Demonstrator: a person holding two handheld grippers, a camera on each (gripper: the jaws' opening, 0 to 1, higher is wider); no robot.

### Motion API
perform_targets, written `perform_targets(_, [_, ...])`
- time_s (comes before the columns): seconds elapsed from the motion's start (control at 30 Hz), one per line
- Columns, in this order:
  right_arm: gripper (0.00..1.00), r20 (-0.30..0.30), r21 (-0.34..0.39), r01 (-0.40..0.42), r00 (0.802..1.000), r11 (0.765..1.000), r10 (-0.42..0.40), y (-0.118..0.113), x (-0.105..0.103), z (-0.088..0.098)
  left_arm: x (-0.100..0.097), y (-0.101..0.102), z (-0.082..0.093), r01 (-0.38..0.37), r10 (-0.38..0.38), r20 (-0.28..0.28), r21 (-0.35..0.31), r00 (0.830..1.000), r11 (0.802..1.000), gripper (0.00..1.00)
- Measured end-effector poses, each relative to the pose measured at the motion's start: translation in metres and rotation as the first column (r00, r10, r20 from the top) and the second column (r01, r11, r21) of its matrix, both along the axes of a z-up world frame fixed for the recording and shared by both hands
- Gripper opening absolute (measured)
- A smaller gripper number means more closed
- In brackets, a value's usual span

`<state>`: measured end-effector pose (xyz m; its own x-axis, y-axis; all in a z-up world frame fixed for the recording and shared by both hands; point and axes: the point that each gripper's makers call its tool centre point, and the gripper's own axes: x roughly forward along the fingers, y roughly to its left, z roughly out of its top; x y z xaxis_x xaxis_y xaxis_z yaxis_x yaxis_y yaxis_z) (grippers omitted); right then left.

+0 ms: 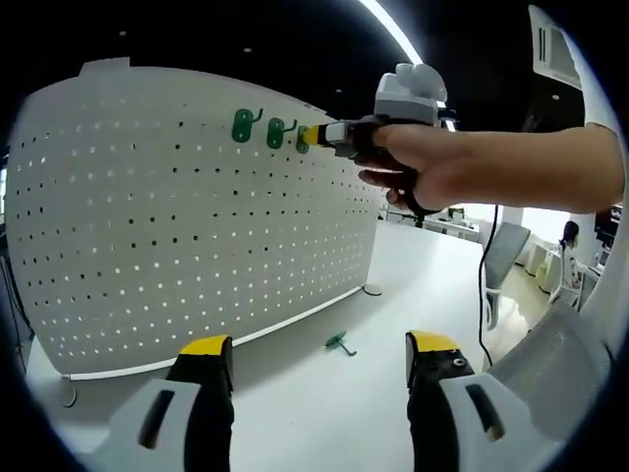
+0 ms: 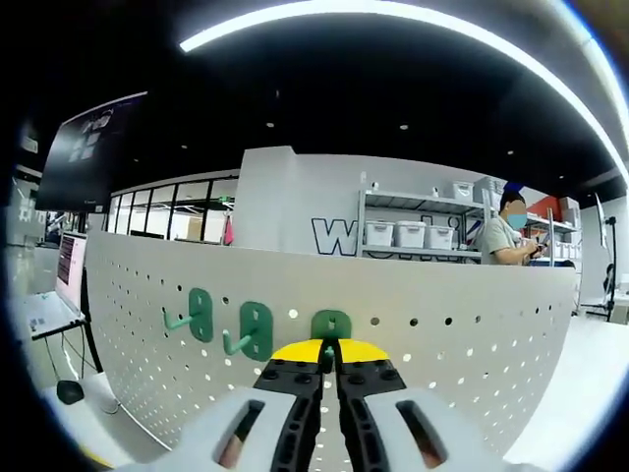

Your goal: Insert the hook assembly into the mounting plate slot until the hook locks in place.

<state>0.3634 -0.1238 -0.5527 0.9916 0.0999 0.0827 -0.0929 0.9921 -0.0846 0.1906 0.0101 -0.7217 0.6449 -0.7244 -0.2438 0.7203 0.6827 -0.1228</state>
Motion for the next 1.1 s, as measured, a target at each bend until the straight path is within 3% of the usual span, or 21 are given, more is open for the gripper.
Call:
perform_targets(0.27, [0.02, 0.001, -0.013, -0.008, 1.0, 1.0, 0.008, 0.0, -0.001, 0.0, 0.0, 0.001, 0.0, -0.004, 0.004, 0.006, 0.006, 1.0, 1.0, 0.73])
perform_targets(0.47, [0.03, 0.008, 0.027, -0.041, 0.999, 0.999, 0.041, 0.001, -0.003, -0.001, 0.001, 0.002, 0.0, -0.011, 0.011, 0.011, 0.008, 1.0, 1.0, 0.73])
perform_targets(0.87, [0.15, 0.0, -0.053, -0.139, 0.99, 0.989, 0.14, 0.012, -0.006, -0.004, 0.003, -0.001, 0.003, -0.007, 0.007, 0.018, 0.008, 1.0, 1.0, 0.73])
perform_targets(1.03, [0.18, -0.022, -0.043, -0.168, 0.986, 0.985, 0.167, 0.012, -0.007, -0.011, 0.002, -0.001, 0.002, -0.007, 0.007, 0.016, 0.012, 1.0, 1.0, 0.73])
perform_targets(1.1, [0.24, -0.03, -0.04, -0.186, 0.982, 0.982, 0.185, 0.016, -0.008, -0.013, 0.001, -0.002, 0.004, -0.004, 0.004, 0.01, -0.004, 1.0, 1.0, 0.74])
